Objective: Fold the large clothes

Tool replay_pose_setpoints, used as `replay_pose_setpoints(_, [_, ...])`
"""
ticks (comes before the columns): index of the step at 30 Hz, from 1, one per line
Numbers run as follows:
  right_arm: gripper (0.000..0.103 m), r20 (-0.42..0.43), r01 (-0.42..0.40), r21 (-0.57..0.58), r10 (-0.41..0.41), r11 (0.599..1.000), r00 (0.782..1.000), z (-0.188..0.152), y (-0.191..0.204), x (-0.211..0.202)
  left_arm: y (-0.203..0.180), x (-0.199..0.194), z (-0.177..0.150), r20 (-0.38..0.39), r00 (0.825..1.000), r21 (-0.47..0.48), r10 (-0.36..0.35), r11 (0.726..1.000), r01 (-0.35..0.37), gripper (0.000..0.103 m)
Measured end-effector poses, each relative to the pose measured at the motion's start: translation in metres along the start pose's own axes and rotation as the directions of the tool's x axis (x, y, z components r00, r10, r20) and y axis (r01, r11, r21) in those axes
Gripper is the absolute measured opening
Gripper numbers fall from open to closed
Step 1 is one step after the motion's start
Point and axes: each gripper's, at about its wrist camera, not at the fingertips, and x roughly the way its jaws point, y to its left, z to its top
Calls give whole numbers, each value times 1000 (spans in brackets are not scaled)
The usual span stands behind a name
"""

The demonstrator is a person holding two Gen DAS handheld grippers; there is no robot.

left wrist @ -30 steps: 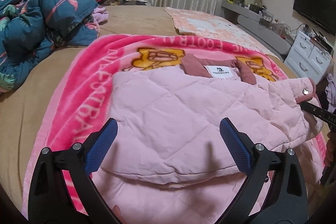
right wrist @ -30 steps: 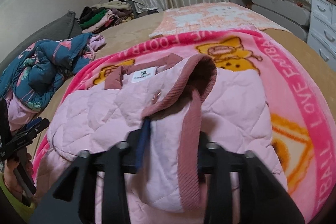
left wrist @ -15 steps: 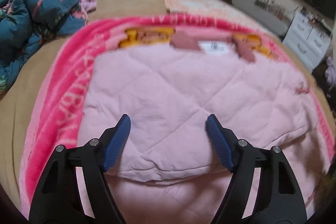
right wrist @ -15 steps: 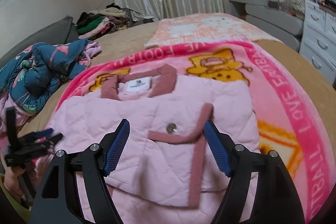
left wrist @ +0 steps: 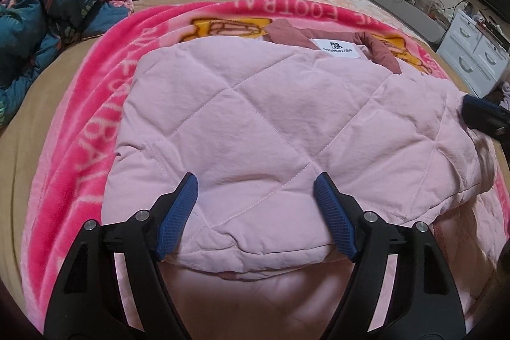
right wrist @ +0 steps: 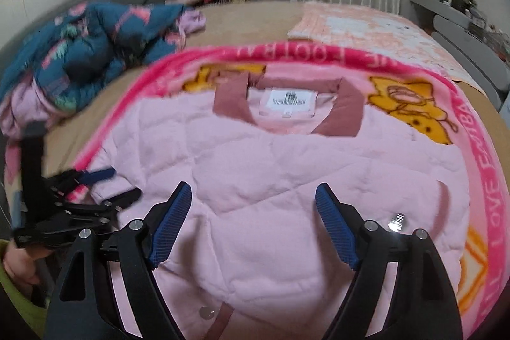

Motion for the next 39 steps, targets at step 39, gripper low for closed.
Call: replay_pose_setpoints(39, [99,-31,33,95,-31,995,999,-46,-4,5,-9,-68,0,92,995,-22,31,999,-29,94])
